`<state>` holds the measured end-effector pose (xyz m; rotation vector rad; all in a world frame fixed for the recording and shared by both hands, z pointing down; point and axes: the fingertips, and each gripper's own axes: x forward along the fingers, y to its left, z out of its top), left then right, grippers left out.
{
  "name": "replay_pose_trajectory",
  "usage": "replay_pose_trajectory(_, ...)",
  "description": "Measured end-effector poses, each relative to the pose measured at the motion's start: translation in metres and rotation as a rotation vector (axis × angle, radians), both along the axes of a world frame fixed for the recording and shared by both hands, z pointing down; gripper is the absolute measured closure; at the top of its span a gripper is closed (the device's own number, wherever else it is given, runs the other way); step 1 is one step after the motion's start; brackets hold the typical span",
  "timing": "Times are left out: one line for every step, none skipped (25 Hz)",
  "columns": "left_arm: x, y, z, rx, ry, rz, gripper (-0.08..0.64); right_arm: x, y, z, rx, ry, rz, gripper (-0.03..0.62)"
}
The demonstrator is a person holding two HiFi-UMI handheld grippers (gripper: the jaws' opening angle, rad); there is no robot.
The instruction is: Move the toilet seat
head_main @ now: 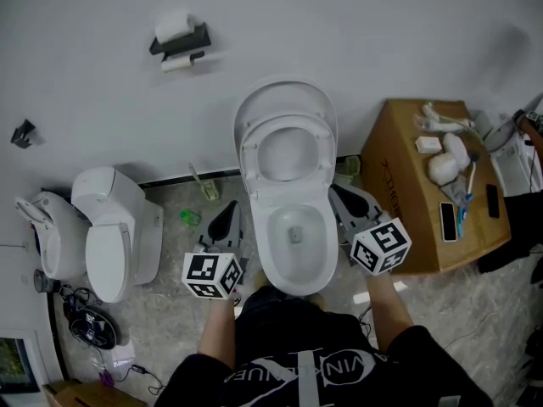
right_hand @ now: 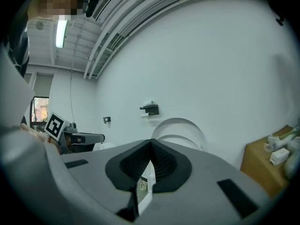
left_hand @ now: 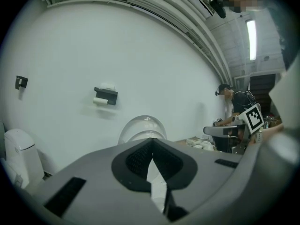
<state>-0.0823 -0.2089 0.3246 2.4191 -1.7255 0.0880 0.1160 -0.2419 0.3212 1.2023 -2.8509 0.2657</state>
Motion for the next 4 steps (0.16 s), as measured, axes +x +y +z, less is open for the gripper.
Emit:
replay_pose_trajectory(-0.0007, -0.0008, 0.0012, -0.003, 0.001, -0.002, 0.557, 0.0001, -0.0013, 0.0011, -0.003, 0.000, -0.001, 0.581)
replay_pose_trajectory(-0.0013, -0.0016, 0.0024, -0.006, 0.001, -0.004, 0.557, 0.0001, -0.0026, 0.0024, -0.005, 0.000, -0.001, 0.583)
replay_pose_trajectory(-0.0018, -0.0025, 0.0038, -0.009, 0.001, -0.006, 0.557, 0.0003, -0.0037, 0.0038, -0.009, 0.001, -0.002, 0.581)
replay_pose_trajectory(-0.0022, -0.0033, 0.0051, -0.012, 0.002, -0.007, 0.557, 0.0004, -0.0048, 0.0052, -0.012, 0.002, -0.002, 0.583)
